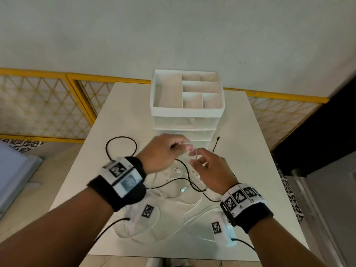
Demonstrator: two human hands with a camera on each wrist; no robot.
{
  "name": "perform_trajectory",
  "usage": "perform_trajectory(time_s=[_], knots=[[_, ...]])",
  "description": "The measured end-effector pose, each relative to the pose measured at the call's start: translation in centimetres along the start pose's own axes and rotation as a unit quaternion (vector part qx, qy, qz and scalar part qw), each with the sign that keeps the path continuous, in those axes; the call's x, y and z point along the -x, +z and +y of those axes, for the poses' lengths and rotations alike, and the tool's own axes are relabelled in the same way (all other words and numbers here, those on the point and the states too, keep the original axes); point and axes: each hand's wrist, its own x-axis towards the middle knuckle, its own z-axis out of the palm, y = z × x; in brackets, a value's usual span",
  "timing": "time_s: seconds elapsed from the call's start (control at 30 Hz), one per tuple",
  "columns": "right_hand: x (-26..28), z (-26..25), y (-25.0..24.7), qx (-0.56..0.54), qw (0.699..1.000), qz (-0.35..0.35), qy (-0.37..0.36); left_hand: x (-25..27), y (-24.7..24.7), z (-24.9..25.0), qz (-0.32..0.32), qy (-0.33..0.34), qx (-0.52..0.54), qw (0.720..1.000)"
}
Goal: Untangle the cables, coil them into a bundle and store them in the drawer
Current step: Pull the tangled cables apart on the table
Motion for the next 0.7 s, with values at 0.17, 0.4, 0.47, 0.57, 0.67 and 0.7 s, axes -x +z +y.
perform_trajectory(time_s=[0.17,0.4,0.47,0.57,0.67,0.7], knots=[[-2.1,-1.9,-2.4,-0.054,0.997,0.043,0.025,2.5,-5.2,0.4,0.091,-0.008,0.060,0.994],[-3.6,-2.0,-8.3,-0.263,0.933,0.226,0.097,6.5,-4.5,-10.3,0.025,-0.181,-0.013,0.983],[-3.8,-0.9,-9.3,-0.251,0.927,0.258,0.109,7.5,-4.1,-12.1,0.028,-0.211,0.010,0.977],[-4.1,1.1,-9.8,-0.189,0.936,0.270,0.124,7.5,-4.3,-11.5,0.080,-0.224,0.134,0.962],[-4.0,2.4,-9.7,-0.159,0.955,0.207,0.141,6.2,-6.0,-8.7,0.142,-0.161,0.098,0.972],[-3.7,2.0,-9.5,-0.101,0.970,0.173,0.139,5.8,-6.6,-7.4,0.149,-0.133,0.064,0.978]])
